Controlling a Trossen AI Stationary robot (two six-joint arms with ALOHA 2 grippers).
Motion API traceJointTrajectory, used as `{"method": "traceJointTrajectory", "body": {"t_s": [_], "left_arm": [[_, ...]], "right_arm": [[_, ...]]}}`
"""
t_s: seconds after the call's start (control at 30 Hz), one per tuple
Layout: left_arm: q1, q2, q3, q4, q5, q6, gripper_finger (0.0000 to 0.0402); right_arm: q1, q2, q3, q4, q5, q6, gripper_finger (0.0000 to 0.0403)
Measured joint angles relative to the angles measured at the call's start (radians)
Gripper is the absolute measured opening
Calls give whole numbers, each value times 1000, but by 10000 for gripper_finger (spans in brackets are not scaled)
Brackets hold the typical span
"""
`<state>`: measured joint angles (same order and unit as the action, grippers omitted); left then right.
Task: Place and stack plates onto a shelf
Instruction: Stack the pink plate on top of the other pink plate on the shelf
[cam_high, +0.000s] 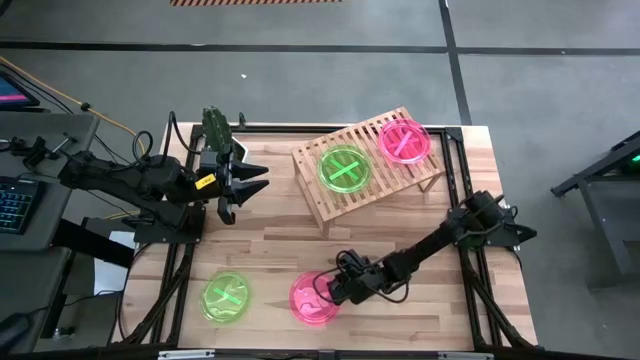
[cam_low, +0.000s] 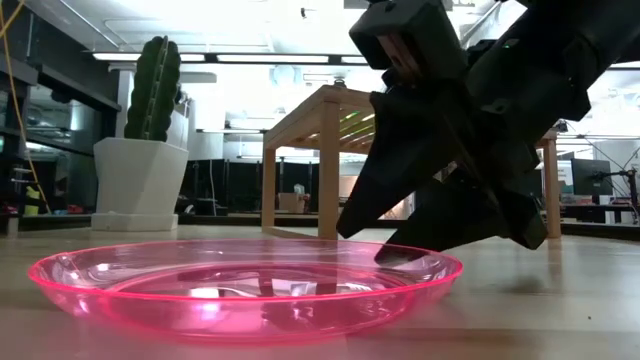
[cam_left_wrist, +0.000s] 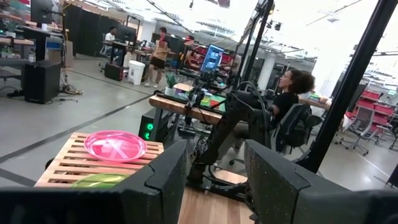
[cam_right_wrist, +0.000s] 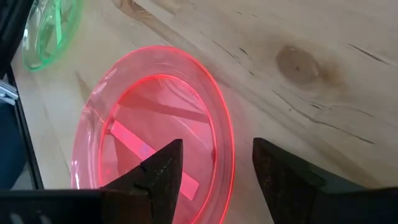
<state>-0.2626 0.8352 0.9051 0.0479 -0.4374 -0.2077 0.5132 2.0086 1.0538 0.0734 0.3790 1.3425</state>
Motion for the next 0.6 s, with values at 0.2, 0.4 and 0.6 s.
{"method": "traceJointTrajectory", "body": {"t_s": [0.2, 0.4, 0.6], "left_arm": [[0, 0, 0, -4, 0, 0, 148], [0, 0, 0, -27, 0, 1, 148], [0, 0, 0, -34, 0, 2, 148]], "right_arm": [[2, 15, 0, -22, -24, -12, 144], [13, 49, 0, 26, -7, 26, 51], [-1, 46, -1, 41, -58, 22, 5]]}}
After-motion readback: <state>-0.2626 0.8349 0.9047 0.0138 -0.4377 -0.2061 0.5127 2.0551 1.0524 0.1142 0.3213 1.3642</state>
